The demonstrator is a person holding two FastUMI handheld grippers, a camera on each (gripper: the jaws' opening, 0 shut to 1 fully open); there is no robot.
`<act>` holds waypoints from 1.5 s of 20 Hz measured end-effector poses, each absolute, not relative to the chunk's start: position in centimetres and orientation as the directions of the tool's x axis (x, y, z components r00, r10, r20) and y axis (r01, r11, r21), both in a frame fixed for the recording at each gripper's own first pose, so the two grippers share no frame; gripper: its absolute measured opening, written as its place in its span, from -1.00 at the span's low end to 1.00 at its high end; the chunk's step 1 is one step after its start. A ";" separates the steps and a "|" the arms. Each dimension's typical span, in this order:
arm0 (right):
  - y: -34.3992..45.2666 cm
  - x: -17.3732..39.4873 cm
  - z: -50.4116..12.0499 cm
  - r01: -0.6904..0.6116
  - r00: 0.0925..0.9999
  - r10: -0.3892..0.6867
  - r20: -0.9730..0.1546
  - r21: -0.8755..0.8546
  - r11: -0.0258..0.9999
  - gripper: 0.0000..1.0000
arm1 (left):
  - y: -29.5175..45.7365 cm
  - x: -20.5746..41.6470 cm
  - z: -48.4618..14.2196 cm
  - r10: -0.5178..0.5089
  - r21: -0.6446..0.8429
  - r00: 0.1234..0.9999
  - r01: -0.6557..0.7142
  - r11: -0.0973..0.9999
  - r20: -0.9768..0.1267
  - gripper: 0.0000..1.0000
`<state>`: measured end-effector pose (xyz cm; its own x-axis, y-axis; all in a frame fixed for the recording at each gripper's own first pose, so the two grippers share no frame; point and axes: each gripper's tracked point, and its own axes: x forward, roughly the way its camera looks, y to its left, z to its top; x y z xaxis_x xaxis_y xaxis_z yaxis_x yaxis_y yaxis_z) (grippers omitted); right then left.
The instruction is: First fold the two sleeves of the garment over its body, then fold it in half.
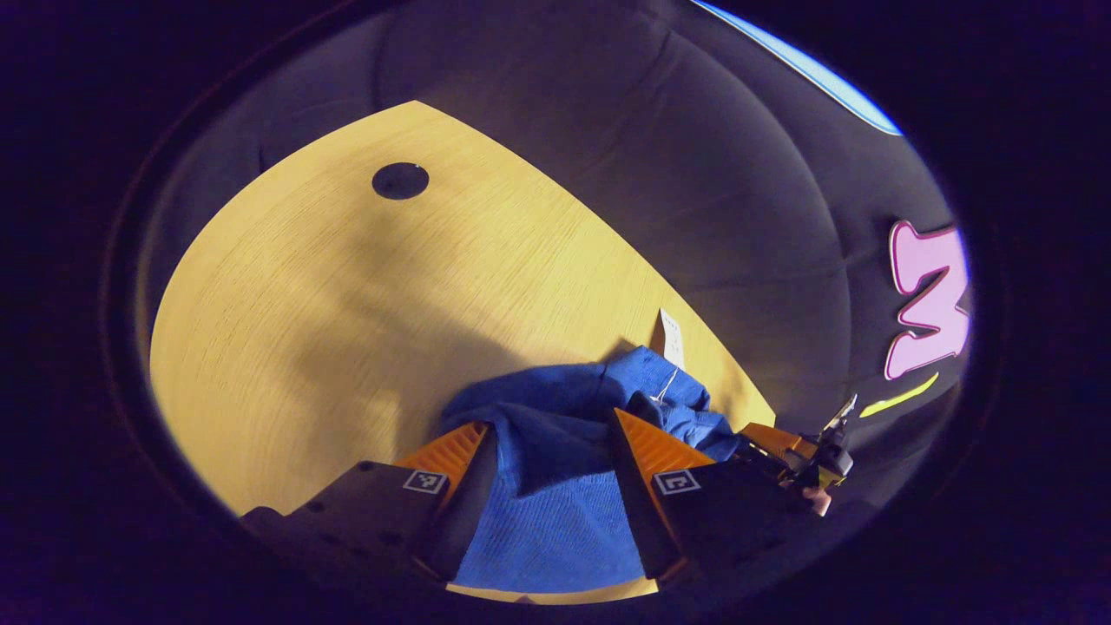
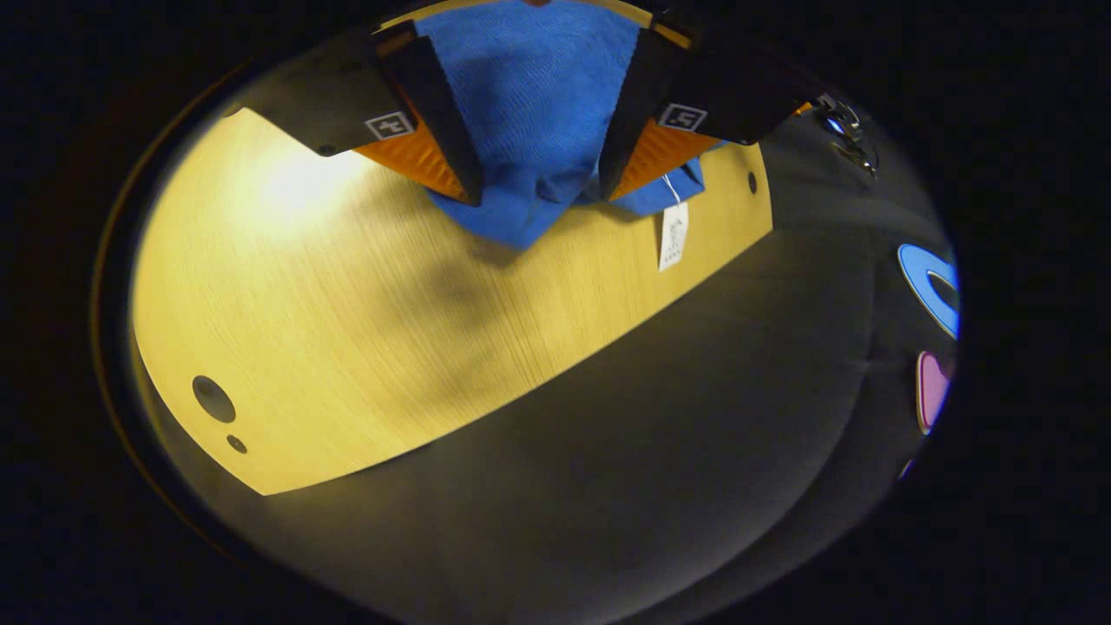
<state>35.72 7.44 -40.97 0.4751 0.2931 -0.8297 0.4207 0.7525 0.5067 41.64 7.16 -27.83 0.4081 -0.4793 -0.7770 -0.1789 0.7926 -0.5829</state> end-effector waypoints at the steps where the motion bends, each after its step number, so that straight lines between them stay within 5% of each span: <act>1: 7.3 36.3 -40.2 0.416 0.505 0.298 -0.810 0.530 0.739 0.78 | 7.4 41.8 -27.5 -0.484 -0.601 0.423 -0.203 0.773 -0.766 0.46; 2: 7.3 36.5 -39.3 0.414 0.521 0.302 -0.798 0.546 0.728 0.49 | 7.6 41.9 -27.4 -0.488 -0.617 0.438 -0.224 0.754 -0.755 0.56; 3: 7.1 36.5 -39.0 0.410 0.525 0.299 -0.797 0.544 0.732 0.81 | 8.2 41.8 -27.1 -0.481 -0.622 0.450 -0.245 0.743 -0.752 0.62; 14: 7.9 32.7 -31.8 0.119 0.642 0.241 -0.728 0.405 0.907 0.84 | 7.2 39.4 -19.2 -0.399 -0.550 0.590 -0.093 0.830 -0.702 0.65; 15: 8.3 32.1 -30.8 0.095 0.648 0.243 -0.722 0.394 0.914 0.59 | 6.5 38.8 -18.2 -0.402 -0.546 0.602 -0.068 0.835 -0.690 0.66; 16: 8.5 31.5 -29.7 0.071 0.659 0.244 -0.712 0.382 0.921 0.87 | 5.8 38.2 -17.5 -0.403 -0.538 0.614 -0.041 0.842 -0.679 0.67; 20: 8.9 28.8 -24.7 -0.026 0.717 0.220 -0.662 0.290 0.957 0.88 | 3.1 34.5 -14.1 -0.407 -0.481 0.662 0.079 0.873 -0.630 0.66; 21: 9.0 27.9 -23.2 -0.044 0.731 0.218 -0.647 0.273 0.961 0.69 | 2.6 33.5 -13.3 -0.404 -0.459 0.675 0.107 0.882 -0.618 0.56; 22: 9.2 26.8 -21.7 -0.061 0.744 0.220 -0.631 0.264 0.963 0.88 | 2.1 32.3 -12.8 -0.396 -0.431 0.688 0.133 0.893 -0.608 0.66; 30: 10.6 16.2 -11.0 -0.084 0.878 0.157 -0.452 0.176 0.981 0.91 | -0.3 21.8 -4.8 -0.365 -0.263 0.822 0.271 0.926 -0.438 0.70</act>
